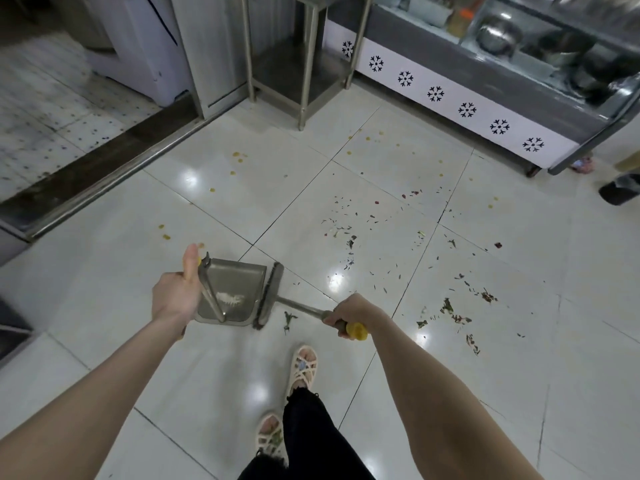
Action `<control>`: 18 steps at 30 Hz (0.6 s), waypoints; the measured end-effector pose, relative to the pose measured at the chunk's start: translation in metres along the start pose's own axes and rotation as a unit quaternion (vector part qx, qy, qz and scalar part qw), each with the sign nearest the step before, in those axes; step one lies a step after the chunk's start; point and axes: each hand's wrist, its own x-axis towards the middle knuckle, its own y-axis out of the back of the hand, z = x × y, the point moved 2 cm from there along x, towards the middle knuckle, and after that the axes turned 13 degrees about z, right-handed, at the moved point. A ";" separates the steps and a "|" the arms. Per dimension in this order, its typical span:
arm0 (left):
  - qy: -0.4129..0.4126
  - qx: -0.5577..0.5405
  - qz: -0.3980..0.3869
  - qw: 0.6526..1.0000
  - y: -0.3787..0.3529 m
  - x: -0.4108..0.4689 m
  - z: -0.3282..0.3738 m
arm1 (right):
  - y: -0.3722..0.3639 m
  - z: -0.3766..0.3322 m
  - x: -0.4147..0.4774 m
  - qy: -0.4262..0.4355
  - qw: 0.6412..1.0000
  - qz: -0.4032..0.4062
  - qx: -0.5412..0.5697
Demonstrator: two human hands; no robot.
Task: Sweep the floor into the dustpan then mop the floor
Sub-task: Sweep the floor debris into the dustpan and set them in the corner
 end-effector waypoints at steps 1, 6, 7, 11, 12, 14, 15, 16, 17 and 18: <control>0.005 0.005 -0.001 1.000 0.002 -0.001 -0.003 | -0.005 0.000 -0.002 0.004 1.000 -0.004 -0.007; 0.032 0.020 0.011 0.999 0.025 -0.018 -0.034 | -0.034 0.013 -0.021 0.007 0.999 -0.023 -0.020; 0.035 0.022 0.014 0.999 0.029 -0.022 -0.040 | -0.038 0.015 -0.024 -0.002 0.999 -0.036 -0.020; 0.051 0.026 0.019 0.998 0.034 -0.029 -0.056 | -0.045 0.020 -0.034 -0.057 0.992 -0.110 0.034; 0.054 0.027 0.019 0.998 0.035 -0.030 -0.057 | -0.045 0.020 -0.037 -0.075 0.986 -0.133 0.067; 0.058 0.029 0.019 0.998 0.034 -0.033 -0.060 | -0.046 0.021 -0.039 -0.103 0.972 -0.172 0.121; 0.059 0.029 0.021 0.998 0.034 -0.035 -0.060 | -0.048 0.020 -0.040 -0.116 0.964 -0.184 0.151; 0.057 0.031 0.025 0.998 0.034 -0.037 -0.061 | -0.051 0.020 -0.041 -0.125 0.958 -0.189 0.175; 0.058 0.031 0.027 0.997 0.033 -0.038 -0.061 | -0.055 0.021 -0.039 -0.124 0.957 -0.184 0.185; 0.058 0.030 0.029 0.997 0.032 -0.040 -0.061 | -0.058 0.021 -0.038 -0.120 0.960 -0.175 0.184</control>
